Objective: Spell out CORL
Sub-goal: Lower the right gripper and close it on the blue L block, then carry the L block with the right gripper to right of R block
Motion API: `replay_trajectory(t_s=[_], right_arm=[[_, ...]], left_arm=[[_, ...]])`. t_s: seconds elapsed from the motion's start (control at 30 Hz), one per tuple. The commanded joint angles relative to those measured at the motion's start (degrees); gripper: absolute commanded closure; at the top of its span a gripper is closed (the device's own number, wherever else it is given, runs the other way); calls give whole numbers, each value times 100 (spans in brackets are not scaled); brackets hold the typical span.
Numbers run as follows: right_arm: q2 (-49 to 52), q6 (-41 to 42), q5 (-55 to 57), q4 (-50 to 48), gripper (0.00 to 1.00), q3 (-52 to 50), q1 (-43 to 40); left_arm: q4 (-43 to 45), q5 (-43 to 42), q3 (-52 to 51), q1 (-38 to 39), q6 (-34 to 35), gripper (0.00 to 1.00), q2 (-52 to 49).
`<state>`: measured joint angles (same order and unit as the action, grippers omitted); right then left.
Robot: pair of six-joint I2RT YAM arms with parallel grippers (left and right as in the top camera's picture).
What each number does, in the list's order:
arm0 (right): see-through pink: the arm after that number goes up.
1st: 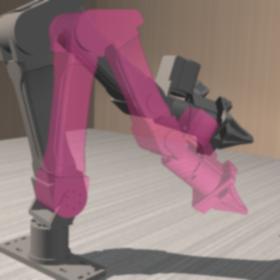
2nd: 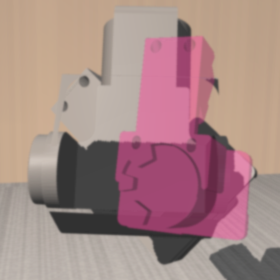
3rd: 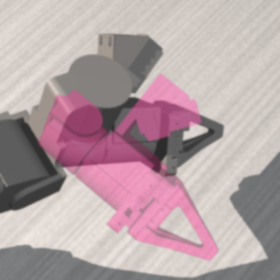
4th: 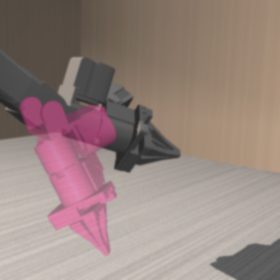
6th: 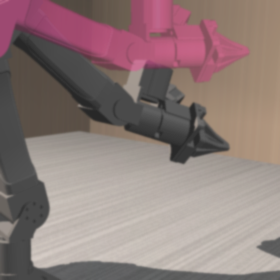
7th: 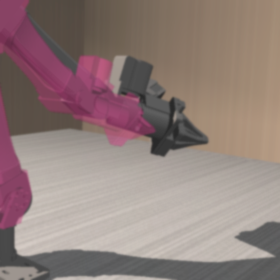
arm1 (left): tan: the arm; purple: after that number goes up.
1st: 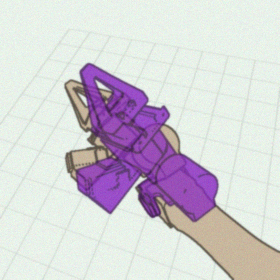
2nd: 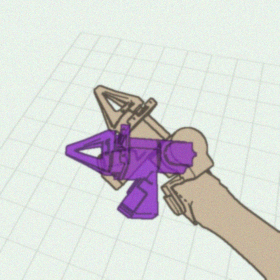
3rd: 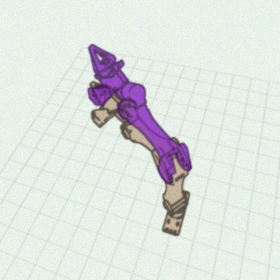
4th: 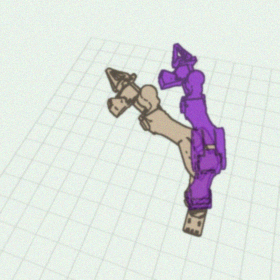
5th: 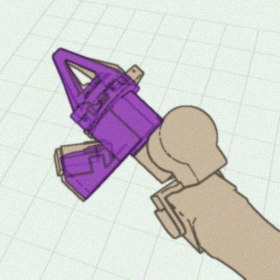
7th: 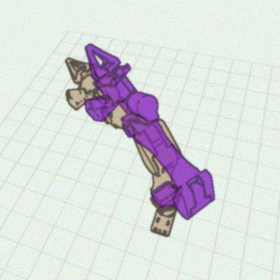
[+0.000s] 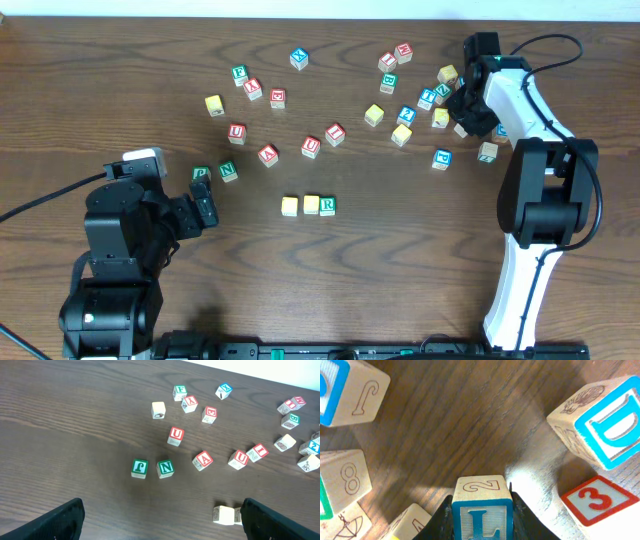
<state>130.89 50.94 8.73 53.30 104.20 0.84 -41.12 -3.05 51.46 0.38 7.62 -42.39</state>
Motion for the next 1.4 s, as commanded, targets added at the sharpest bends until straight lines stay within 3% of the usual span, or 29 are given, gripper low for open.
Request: replay_trajectory(t_s=[0.0, 0.23, 0.43, 0.87, 1.2, 1.37], right_arm=[[-111, -289, -101, 37, 90, 120, 31], [-835, -1128, -140, 164, 90, 120, 199], [-1781, -1812, -129, 1032, 94, 118, 511], [-2697, -1947, 33, 2129, 99, 37, 1606], [-4026, -1344, 9, 813, 98, -2218, 2592], [-4452, -468, 564, 516, 96, -3440, 3346]], left_arm=[[-2, 50, 138, -33, -50, 2, 15], [-2, 50, 138, -33, -50, 2, 15], [-2, 50, 138, -33, -50, 2, 15], [-2, 50, 138, -33, -50, 2, 15], [-2, 50, 138, -33, -50, 2, 15], [-2, 50, 138, -33, -50, 2, 15]])
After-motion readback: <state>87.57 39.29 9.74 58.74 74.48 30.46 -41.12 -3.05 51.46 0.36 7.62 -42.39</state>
